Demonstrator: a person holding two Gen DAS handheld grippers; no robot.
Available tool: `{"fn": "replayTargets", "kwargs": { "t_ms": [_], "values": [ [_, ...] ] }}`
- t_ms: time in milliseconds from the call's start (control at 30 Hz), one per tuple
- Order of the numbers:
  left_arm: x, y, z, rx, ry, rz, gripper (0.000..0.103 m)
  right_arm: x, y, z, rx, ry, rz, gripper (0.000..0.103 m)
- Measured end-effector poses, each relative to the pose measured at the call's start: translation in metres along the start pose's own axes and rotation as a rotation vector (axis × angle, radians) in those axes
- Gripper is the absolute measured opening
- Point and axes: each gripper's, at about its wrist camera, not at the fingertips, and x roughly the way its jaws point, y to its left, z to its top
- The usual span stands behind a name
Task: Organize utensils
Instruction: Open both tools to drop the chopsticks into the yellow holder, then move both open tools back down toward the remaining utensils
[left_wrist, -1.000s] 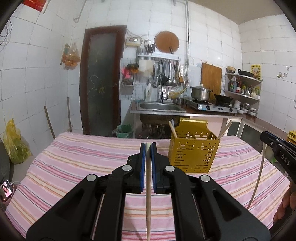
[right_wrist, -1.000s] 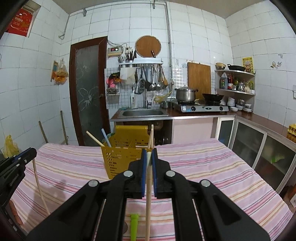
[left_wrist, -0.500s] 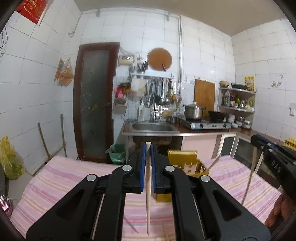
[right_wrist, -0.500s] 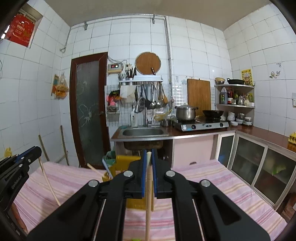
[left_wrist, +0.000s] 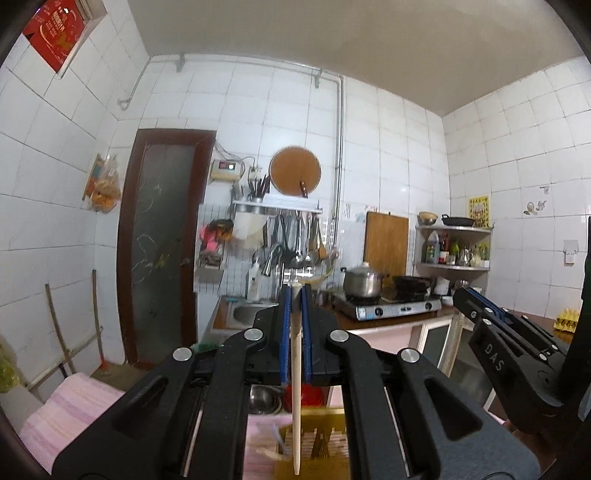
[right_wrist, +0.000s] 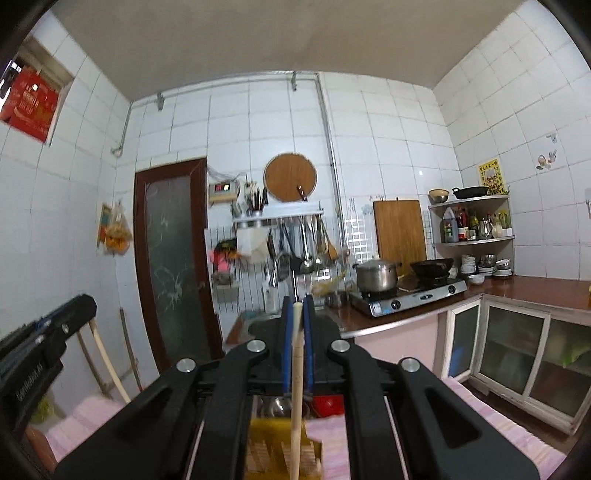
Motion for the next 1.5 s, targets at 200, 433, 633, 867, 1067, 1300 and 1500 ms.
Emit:
{"fn": "replayTargets", "kwargs": {
  "t_ms": [200, 433, 633, 867, 1067, 1300, 1500],
  "values": [
    [0.057, -0.002, -0.023, -0.012, 0.004, -0.001, 0.004, 0.048, 0.001, -0.027, -0.005, -0.012, -0.013, 0.006],
    [0.113, 0.003, -0.077, -0.011, 0.085, 0.012, 0.004, 0.086, -0.016, -0.070, -0.002, -0.021, -0.024, 0.006],
    [0.136, 0.016, -0.117, -0.017, 0.191, 0.038, 0.004, 0.096, -0.020, -0.100, -0.055, 0.018, -0.022, 0.006],
    [0.129, 0.034, -0.111, -0.072, 0.275, 0.045, 0.025, 0.098, -0.023, -0.088, -0.089, 0.169, -0.004, 0.035],
    [0.068, 0.043, -0.062, -0.047, 0.202, 0.077, 0.082, 0.075, -0.026, -0.059, -0.145, 0.220, -0.030, 0.072],
    [-0.004, 0.052, -0.032, -0.018, 0.195, 0.092, 0.098, 0.027, -0.048, -0.048, -0.120, 0.275, -0.079, 0.092],
    [-0.044, 0.057, -0.047, 0.044, 0.231, 0.145, 0.098, -0.017, -0.061, -0.067, -0.126, 0.329, -0.115, 0.098]
  ]
}}
